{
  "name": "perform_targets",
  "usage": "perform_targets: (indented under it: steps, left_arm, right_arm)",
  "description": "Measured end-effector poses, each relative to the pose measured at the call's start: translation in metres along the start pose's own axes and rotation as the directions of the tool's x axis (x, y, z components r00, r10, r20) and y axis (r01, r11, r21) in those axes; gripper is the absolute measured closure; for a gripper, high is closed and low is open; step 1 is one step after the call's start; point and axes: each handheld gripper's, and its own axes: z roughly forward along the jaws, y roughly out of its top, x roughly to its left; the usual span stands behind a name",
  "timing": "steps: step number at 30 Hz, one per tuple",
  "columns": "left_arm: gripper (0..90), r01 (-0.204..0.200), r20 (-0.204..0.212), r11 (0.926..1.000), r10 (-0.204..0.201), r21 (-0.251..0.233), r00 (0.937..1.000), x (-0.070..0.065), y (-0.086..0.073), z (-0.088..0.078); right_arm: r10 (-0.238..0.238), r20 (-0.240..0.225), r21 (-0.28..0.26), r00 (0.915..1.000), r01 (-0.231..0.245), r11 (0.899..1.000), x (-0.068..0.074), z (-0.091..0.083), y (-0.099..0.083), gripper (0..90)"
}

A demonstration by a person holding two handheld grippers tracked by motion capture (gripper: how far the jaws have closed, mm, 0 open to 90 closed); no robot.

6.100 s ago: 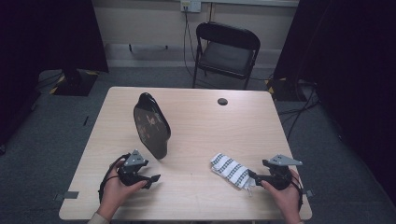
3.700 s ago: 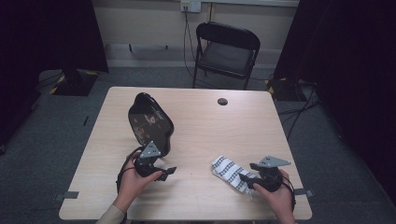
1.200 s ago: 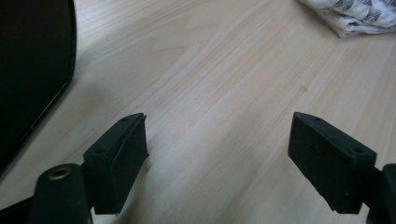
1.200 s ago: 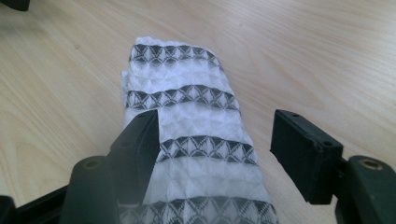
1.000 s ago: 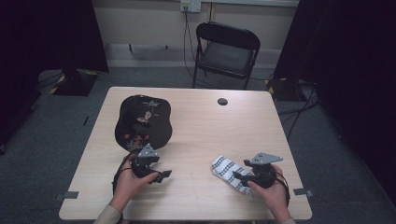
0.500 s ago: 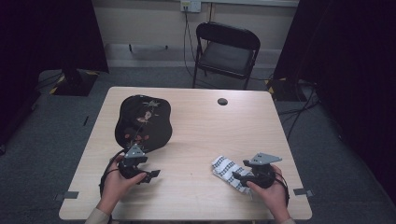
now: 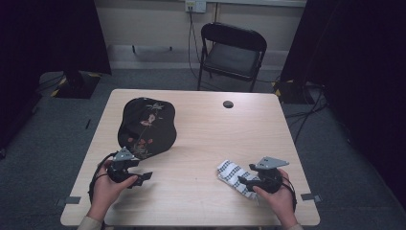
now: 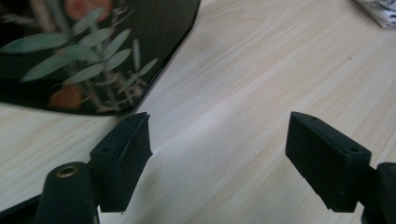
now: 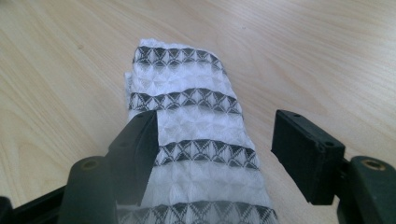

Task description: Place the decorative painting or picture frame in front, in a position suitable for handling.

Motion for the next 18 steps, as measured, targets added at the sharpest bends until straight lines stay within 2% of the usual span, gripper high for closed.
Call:
perform_targets:
  steps: [4, 5, 8, 11, 18]
  left_arm:
    - [21.9, 0.017, -0.009, 0.9998, -0.017, -0.006, 0.9998, 0.006, -0.002, -0.005]
    - [21.9, 0.032, -0.009, 0.9994, -0.032, -0.011, 0.9995, 0.009, -0.003, -0.008]
    - [21.9, 0.037, -0.016, 0.9993, -0.037, -0.007, 0.9992, 0.014, -0.005, -0.010]
    - [21.8, 0.052, -0.033, 0.9986, -0.053, -0.013, 0.9981, 0.019, -0.004, -0.012]
    - [22.2, 0.038, -0.046, 0.9988, -0.039, -0.030, 0.9982, 0.027, 0.004, -0.007]
  right_arm:
    - [-0.001, -0.001, 0.001, 1.0000, 0.001, 1.000, 0.000, 0.000, 0.000, 31.8]
    - [0.000, 0.000, 0.000, 1.0000, 0.000, 1.000, 0.000, 0.000, 0.001, 31.8]
    - [-0.001, -0.001, -0.001, 1.0000, 0.001, 1.000, 0.000, 0.000, 0.001, 31.8]
    - [0.000, -0.002, -0.002, 1.0000, 0.000, 1.000, 0.000, 0.000, 0.001, 31.8]
    - [-0.006, -0.004, 0.007, 1.0000, 0.006, 1.000, 0.001, 0.004, 0.001, 31.7]
